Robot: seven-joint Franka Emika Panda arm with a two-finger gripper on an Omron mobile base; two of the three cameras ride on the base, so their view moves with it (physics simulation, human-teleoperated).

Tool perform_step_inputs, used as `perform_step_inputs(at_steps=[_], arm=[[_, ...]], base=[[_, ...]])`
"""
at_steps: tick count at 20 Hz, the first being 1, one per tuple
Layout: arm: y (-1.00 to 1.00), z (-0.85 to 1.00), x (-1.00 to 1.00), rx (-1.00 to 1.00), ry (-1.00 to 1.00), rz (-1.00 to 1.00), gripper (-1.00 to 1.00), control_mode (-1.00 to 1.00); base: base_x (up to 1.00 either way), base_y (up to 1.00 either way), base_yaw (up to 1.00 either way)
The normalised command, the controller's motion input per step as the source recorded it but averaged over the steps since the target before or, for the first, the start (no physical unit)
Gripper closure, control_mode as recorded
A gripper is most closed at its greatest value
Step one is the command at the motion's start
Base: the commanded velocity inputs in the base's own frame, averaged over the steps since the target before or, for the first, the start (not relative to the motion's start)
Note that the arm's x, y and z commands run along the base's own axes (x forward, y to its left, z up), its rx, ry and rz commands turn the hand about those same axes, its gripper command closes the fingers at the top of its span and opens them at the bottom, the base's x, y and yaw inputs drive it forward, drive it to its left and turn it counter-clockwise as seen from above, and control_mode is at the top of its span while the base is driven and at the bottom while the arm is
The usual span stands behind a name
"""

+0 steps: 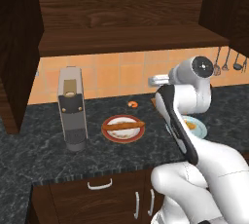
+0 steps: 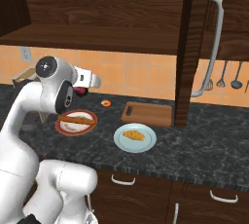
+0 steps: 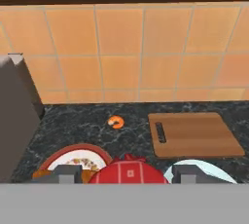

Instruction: From the different types of pastries on the counter, select a croissant and place it on the cutting board. Then retrieve a jar of jam from the cabinet and place it alongside the croissant on the cutting board.

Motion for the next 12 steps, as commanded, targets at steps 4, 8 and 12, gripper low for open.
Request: perform_step_inputs(at_steps=[4,8,12], arm=[[-0.69,-0.03,0.84,0.02,0.08,0.05,1.00,-1.00],[-0.92,0.11,0.95,0.02,0.18,0.10,1.00,-1.00],[0.16,-0.44,-0.22,-0.05,0.06,0.03,1.00,-1.00]], base=[[0.00,0.00,0.00],[0.00,0.00,0.00],[0.00,0.00,0.00]])
